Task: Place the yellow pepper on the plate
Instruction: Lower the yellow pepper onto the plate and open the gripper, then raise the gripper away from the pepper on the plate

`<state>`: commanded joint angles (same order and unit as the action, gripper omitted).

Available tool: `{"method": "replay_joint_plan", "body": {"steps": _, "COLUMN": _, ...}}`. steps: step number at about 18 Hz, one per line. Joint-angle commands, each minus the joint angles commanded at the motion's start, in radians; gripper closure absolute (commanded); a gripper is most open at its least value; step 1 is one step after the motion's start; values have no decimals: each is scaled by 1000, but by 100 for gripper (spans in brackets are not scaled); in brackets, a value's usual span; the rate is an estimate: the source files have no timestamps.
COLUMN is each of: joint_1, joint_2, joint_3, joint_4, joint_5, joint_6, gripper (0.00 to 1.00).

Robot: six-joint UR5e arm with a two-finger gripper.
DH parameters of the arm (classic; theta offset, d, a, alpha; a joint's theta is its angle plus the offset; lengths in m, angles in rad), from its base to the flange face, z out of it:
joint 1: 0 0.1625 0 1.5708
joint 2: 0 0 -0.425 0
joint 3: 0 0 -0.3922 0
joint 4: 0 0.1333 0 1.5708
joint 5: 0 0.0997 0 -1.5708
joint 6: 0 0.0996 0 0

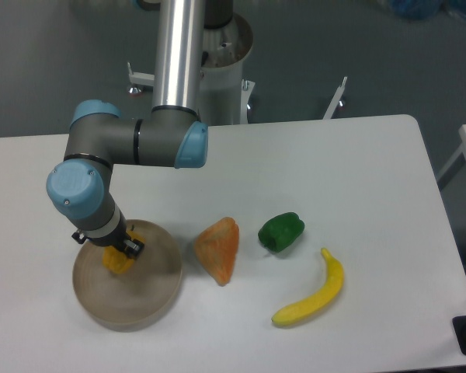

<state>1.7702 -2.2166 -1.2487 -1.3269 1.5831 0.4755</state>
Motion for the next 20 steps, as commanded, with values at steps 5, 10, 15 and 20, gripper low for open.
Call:
{"method": "replay_joint_plan", "body": {"steps": 5, "joint_1": -2, "joint_2": 6, "joint_3": 5, "joint_4": 2, "joint_5": 0, "joint_6": 0, "gripper": 9}}
{"method": "replay_joint_plan", "body": {"steps": 10, "joint_1": 1, "joint_2": 31, "joint_3": 14, "joint_4": -5, "joint_5": -2, "joint_6": 3, "gripper": 0}}
{"method": "replay_joint_plan", "body": {"steps": 15, "joint_1": 93, "joint_2": 75, "joint_3": 25, "joint_4": 0, "joint_5": -2, "joint_6": 43, "gripper": 0}}
{"method": "replay_joint_plan", "body": {"steps": 20, "joint_1": 250, "joint_2": 101, "joint_3": 23, "joint_4": -2, "joint_5": -2, "joint_6": 268, "gripper": 0}}
